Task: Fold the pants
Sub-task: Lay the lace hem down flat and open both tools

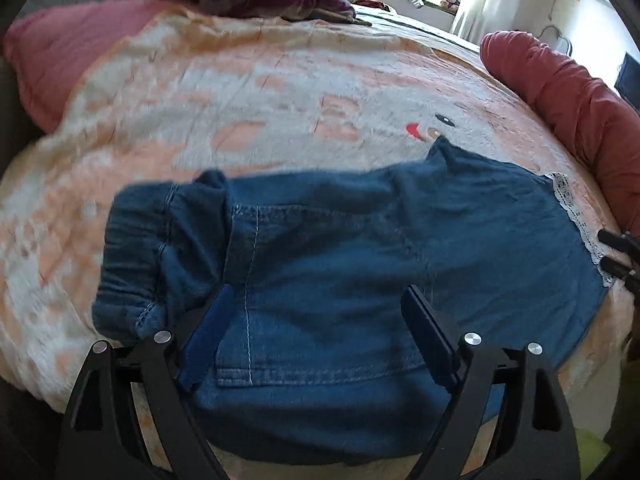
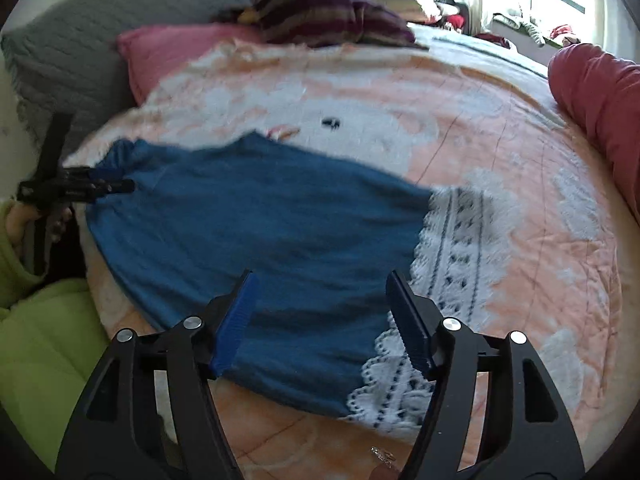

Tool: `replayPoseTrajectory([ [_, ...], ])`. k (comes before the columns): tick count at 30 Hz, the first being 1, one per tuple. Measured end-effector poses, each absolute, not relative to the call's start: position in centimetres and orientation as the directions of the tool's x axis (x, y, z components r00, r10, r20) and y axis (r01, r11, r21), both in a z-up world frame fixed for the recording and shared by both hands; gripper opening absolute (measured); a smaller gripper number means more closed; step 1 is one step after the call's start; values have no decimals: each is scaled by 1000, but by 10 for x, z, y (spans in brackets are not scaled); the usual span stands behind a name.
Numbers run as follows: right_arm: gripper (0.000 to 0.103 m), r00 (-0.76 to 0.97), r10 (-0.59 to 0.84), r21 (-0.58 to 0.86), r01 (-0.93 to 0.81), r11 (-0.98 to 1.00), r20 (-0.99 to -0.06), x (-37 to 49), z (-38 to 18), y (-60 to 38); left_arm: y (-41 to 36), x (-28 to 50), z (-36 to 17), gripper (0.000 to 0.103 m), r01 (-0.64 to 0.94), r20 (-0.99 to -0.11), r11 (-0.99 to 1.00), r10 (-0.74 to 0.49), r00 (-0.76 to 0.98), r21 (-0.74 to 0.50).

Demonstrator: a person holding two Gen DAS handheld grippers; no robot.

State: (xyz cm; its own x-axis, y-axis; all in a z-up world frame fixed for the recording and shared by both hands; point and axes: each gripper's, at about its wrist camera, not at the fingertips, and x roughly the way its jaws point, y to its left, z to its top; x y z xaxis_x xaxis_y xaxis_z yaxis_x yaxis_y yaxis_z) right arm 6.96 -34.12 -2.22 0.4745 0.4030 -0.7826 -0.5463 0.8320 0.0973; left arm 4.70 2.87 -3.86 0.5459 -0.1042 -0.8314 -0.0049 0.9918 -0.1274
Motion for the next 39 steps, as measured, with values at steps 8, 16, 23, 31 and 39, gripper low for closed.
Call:
replayPoseTrajectory([
  [8,61,436,218,-1,-449,893,-873,62,-54,-372,36,37,-41,83,-4,-824,989,-119,554,-145],
  [16,62,445,222,-7,-458,889,-867,59,-56,-371,34,33,-35,83,-10,-811,989,-112,574,-144],
  [23,70,543,303,25,-459,888,-783,46,-15,-378,8,20,2,94,22,-753,997,-66,654,-69],
  [31,73,540,397,63,-534,843,-742,42,-9,-340,-49,11,4,94,185,-758,982,-106,644,20],
  [39,77,386,336,75,-553,830,-859,50,-56,-305,-62,21,-47,96,219,-883,975,-63,465,46],
])
